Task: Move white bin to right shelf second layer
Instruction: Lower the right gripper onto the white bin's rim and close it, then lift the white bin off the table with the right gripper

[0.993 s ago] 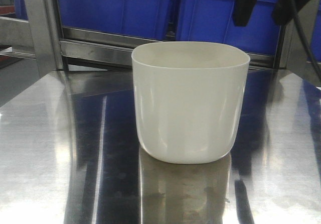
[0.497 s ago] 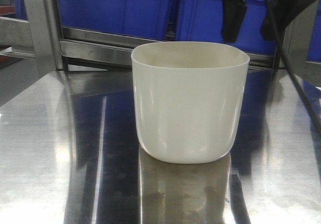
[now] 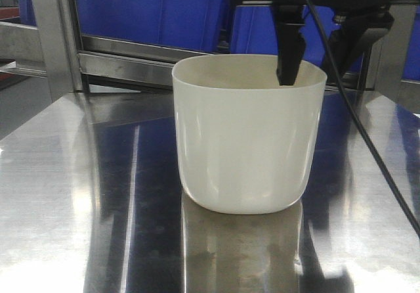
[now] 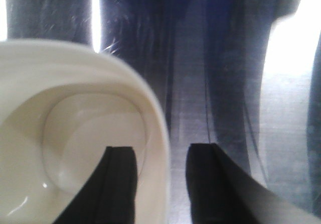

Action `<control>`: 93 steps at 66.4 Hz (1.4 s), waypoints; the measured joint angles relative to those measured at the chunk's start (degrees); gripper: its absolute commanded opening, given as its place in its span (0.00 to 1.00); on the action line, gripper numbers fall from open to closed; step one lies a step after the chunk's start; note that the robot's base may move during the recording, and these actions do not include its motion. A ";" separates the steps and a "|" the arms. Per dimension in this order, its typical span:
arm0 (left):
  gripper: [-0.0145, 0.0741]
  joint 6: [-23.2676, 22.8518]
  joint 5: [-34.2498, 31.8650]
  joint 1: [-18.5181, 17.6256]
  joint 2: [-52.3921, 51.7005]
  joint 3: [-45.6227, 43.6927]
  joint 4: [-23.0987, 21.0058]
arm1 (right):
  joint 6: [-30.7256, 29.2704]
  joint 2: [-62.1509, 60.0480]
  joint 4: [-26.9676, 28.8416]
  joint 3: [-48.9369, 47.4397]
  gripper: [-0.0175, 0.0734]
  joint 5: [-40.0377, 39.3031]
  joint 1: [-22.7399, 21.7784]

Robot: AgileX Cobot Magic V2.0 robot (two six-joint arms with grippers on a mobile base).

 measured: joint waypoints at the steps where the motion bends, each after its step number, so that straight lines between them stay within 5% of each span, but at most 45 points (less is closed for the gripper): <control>1: 0.26 0.00 0.00 0.00 0.00 0.00 0.00 | -0.16 0.10 0.00 0.00 0.52 0.02 -0.13; 43: 0.26 0.00 0.00 0.00 0.00 0.00 0.00 | -1.36 1.62 2.38 2.89 0.52 -2.31 -1.09; 60: 0.26 0.00 0.00 0.00 0.00 0.00 0.00 | -1.36 1.62 2.69 2.89 0.24 -2.74 -1.09; 81: 0.26 0.00 0.00 0.00 0.00 0.00 0.00 | -4.18 -2.20 0.44 3.49 0.25 -2.28 -1.47; 93: 0.26 0.00 0.00 0.00 0.00 0.00 0.00 | -9.23 -9.04 0.45 6.23 0.25 -3.42 -5.87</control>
